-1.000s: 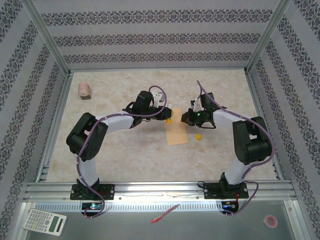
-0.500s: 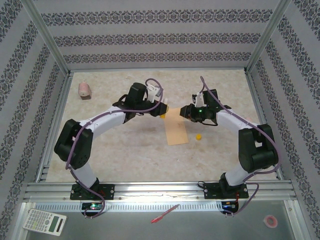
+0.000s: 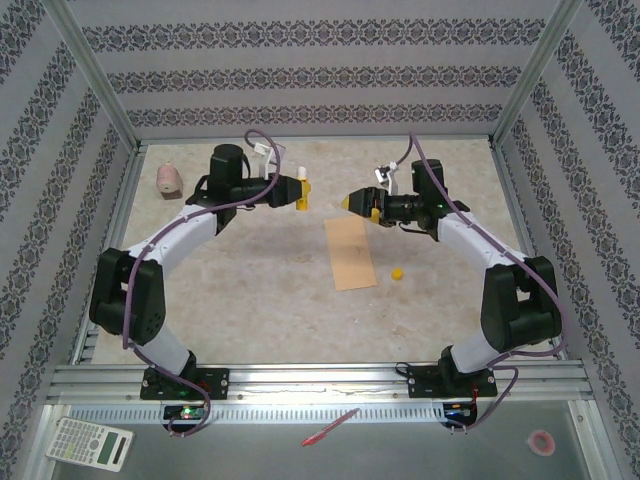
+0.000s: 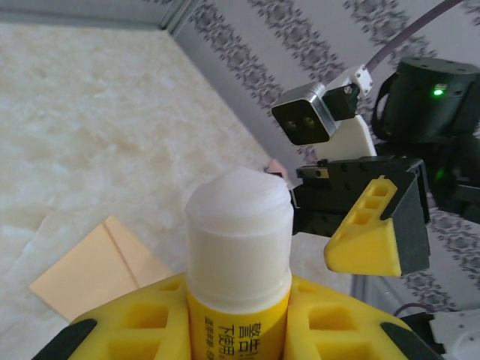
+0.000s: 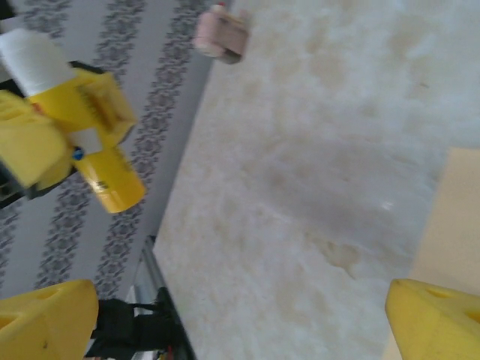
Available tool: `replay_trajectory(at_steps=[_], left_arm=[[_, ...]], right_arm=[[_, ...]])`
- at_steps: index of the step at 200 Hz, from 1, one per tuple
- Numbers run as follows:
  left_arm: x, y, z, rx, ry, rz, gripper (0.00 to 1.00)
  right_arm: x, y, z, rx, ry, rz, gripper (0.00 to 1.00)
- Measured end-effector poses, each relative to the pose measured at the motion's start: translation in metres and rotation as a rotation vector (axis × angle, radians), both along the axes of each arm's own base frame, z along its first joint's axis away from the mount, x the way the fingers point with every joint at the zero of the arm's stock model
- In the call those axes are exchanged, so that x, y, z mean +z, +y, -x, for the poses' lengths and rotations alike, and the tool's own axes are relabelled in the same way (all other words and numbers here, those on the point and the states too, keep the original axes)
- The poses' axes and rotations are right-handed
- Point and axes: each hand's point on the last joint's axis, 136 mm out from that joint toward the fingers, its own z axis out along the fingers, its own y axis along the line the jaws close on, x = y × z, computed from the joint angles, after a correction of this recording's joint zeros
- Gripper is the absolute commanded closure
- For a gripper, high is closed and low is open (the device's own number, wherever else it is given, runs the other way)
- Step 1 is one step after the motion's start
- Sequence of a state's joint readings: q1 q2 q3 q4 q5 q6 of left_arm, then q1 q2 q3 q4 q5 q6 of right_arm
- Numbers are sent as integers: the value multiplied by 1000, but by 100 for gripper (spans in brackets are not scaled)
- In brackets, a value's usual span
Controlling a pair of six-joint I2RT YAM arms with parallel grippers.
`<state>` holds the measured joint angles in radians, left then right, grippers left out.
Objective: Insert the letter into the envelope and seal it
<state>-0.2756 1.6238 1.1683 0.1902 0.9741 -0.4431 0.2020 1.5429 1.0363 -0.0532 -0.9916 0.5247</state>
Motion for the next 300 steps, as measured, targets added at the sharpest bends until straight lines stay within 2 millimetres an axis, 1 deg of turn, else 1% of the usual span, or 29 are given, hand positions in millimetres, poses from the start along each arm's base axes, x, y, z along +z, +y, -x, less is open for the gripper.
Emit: replay_trajectory(at_steps=[24, 44, 58, 80, 99, 118, 143, 153, 177, 231, 240, 254, 267, 300], left_arm=[[21, -5, 8, -57, -20, 81, 98], [35, -8, 14, -92, -20, 162, 98], [46, -10, 14, -107, -18, 229, 98], [63, -12, 7, -123, -15, 343, 98], [67, -12, 1, -128, 20, 421, 98], [67, -12, -2, -125, 58, 464, 98], [75, -10, 1, -131, 52, 491, 98], [76, -10, 2, -130, 51, 497, 98], [77, -9, 2, -125, 60, 506, 98], [87, -7, 8, -124, 42, 516, 98], [89, -6, 9, -125, 38, 517, 98], [90, -6, 10, -125, 36, 517, 98], [89, -6, 11, -125, 37, 517, 98], [89, -6, 11, -126, 39, 516, 98]], right_arm=[[30, 12, 6, 62, -70, -54, 5], [55, 29, 13, 119, -129, -83, 7], [71, 41, 18, 154, -169, -96, 8], [87, 56, 25, 195, -210, -109, 10], [97, 65, 30, 218, -235, -117, 12], [102, 69, 32, 227, -246, -120, 16], [106, 72, 32, 230, -256, -121, 16], [107, 72, 31, 227, -260, -120, 16], [107, 73, 26, 215, -261, -114, 21], [101, 86, 21, 237, -248, -112, 39], [100, 87, 21, 238, -246, -111, 44], [99, 87, 20, 237, -243, -111, 48], [100, 87, 20, 237, -246, -112, 53], [108, 89, 20, 241, -263, -119, 59]])
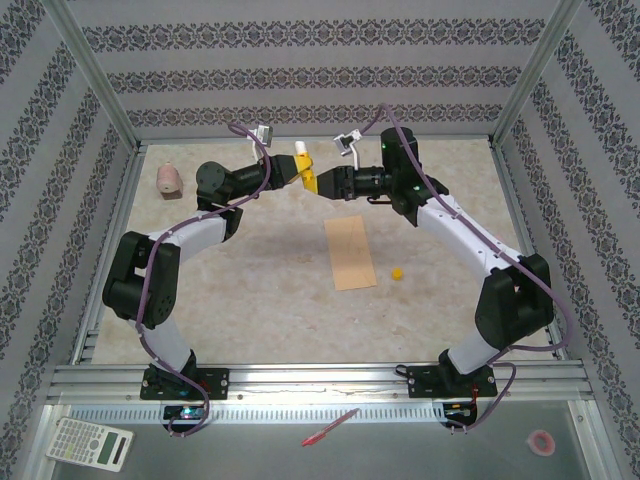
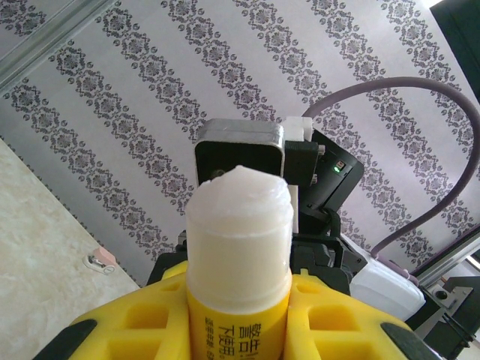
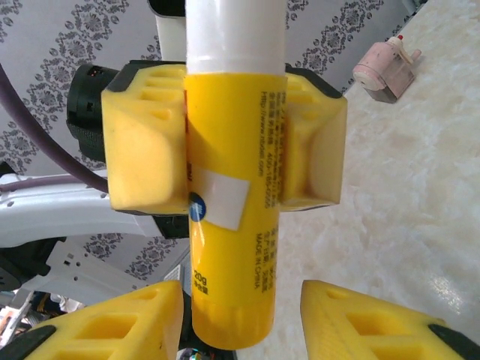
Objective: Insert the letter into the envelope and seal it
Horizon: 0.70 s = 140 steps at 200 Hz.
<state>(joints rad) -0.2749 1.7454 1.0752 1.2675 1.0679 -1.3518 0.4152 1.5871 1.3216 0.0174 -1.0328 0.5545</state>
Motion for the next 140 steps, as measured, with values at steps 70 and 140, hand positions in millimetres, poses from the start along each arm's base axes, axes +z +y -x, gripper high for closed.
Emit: replay_trajectory(at_steps=[70, 140], left_arm=[[2, 0, 1, 1, -3, 2, 98], [3, 2, -3, 30, 16, 4, 98]], right_arm=[[-3, 7, 1, 19, 5, 0, 71], [0, 10, -1, 1, 1, 5, 84]])
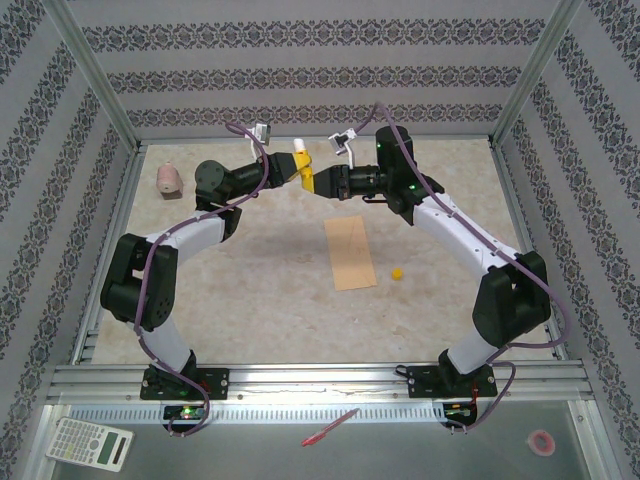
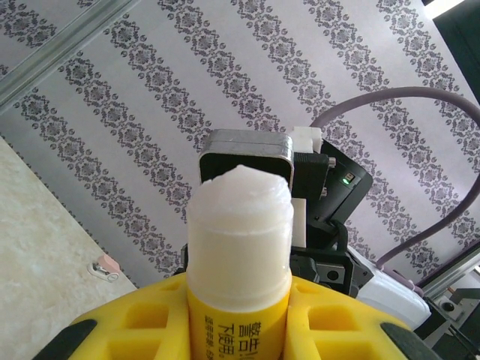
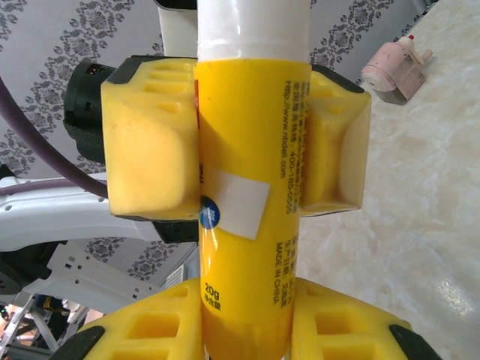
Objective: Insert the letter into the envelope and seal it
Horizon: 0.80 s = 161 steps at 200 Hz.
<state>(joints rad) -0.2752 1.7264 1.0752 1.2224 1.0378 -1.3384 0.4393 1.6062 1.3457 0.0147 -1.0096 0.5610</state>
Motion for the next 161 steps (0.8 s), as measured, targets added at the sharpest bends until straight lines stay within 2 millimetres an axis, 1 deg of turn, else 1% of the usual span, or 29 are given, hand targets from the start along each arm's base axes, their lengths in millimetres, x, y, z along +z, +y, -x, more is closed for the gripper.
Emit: replay_trajectory(at_steps=[11, 29, 60, 101, 123, 161], left_arm=[[-2, 0, -2, 7, 9, -6, 98], [-6, 0, -5, 27, 30, -27, 98], [-11, 3, -8, 85, 64, -93, 98], [-18, 7, -12, 227, 98, -238, 99], [-26, 7, -15, 303, 127, -318, 100], [-47, 6, -16, 388, 197, -416, 100]], right_arm=[[-2, 1, -2, -19, -3, 15, 85], [-6, 3, -5, -61, -13, 50, 82], [-11, 8, -7, -161, -61, 134, 86], [-20, 15, -13, -300, -151, 262, 88], [-27, 16, -16, -379, -201, 349, 88], [-46, 16, -15, -496, -283, 514, 88]])
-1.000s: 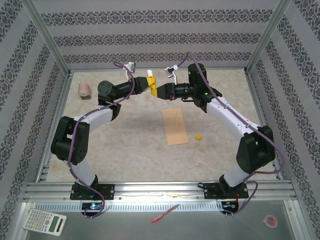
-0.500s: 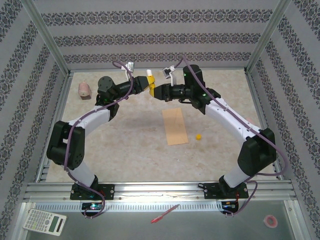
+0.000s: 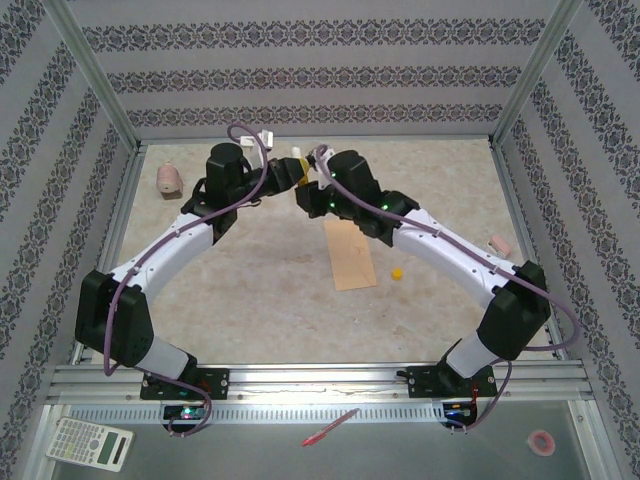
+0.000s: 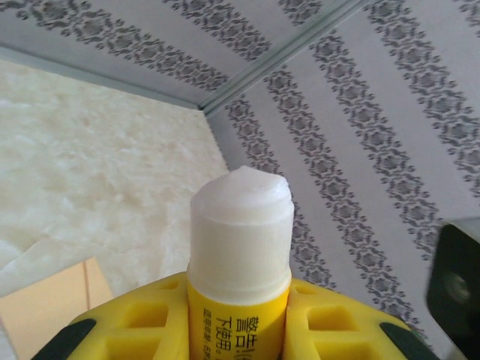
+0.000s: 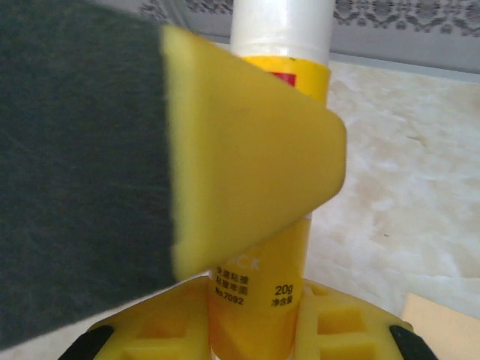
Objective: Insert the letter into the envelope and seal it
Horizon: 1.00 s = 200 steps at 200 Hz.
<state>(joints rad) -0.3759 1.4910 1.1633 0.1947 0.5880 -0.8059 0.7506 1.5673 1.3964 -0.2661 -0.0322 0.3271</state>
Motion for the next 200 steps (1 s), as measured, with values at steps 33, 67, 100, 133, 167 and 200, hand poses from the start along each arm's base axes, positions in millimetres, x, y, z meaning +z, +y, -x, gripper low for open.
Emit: replay_trajectory(at_steps=[33, 67, 100, 133, 167, 200], left_arm=[[-9, 1, -1, 39, 29, -28, 100], [-11, 2, -1, 48, 32, -40, 100], [-10, 2, 0, 41, 11, -56, 100], [-2, -9, 10, -38, -22, -41, 100], [21, -24, 32, -191, -97, 17, 100], [51, -30, 52, -328, -200, 57, 100]], right_arm=[[-10, 1, -1, -68, -57, 99, 89], [-12, 1, -2, -85, -77, 126, 88], [-11, 0, -1, -81, -70, 118, 74], [-8, -2, 7, -5, -4, 37, 48], [14, -11, 28, 143, 114, -151, 29], [46, -31, 37, 264, 196, -359, 23]])
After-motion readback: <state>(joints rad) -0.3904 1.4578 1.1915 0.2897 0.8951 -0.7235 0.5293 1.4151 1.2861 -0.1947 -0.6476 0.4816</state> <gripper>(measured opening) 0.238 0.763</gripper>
